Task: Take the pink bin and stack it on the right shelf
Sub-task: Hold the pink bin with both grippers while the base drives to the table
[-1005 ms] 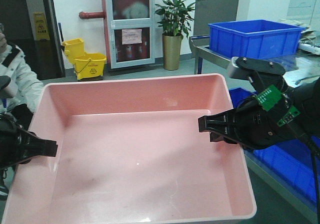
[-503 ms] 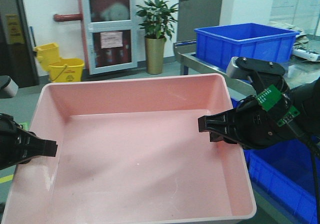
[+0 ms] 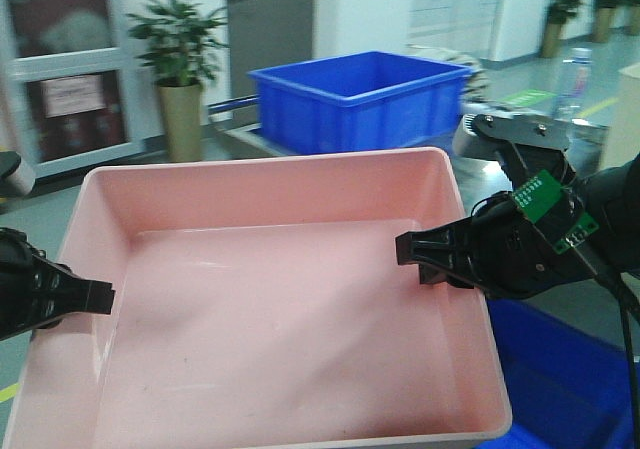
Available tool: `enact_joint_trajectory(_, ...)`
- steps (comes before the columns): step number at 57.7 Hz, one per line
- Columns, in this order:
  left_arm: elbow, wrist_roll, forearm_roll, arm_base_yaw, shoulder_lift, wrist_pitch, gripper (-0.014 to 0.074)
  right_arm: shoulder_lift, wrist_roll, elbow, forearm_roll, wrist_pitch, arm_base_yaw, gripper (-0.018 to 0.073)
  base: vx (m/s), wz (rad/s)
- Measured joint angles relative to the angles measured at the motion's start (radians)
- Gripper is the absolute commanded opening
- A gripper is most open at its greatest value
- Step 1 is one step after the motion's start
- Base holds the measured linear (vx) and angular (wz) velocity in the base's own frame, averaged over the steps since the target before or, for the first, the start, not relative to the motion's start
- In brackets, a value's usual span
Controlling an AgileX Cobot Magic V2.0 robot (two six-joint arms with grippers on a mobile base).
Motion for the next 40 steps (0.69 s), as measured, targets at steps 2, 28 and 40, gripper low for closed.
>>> enact_joint_trajectory(2,0.0,0.0,0.0,0.0,0.0,0.0,-0.0001,0.0,0.0,0.0,0.0,0.0,0.0,-0.0008,0.48,-0.74)
enact_joint_trajectory(28,0.0,0.0,-0.002,0.0,0.0,0.0,-0.0001,0.0,0.0,0.0,0.0,-0.001,0.0,-0.0008,0.45,-0.71)
enact_joint_trajectory(40,0.0,0.0,-0.002,0.0,0.0,0.0,-0.0001,0.0,0.0,0.0,0.0,-0.001,0.0,-0.0008,0.38,-0.59)
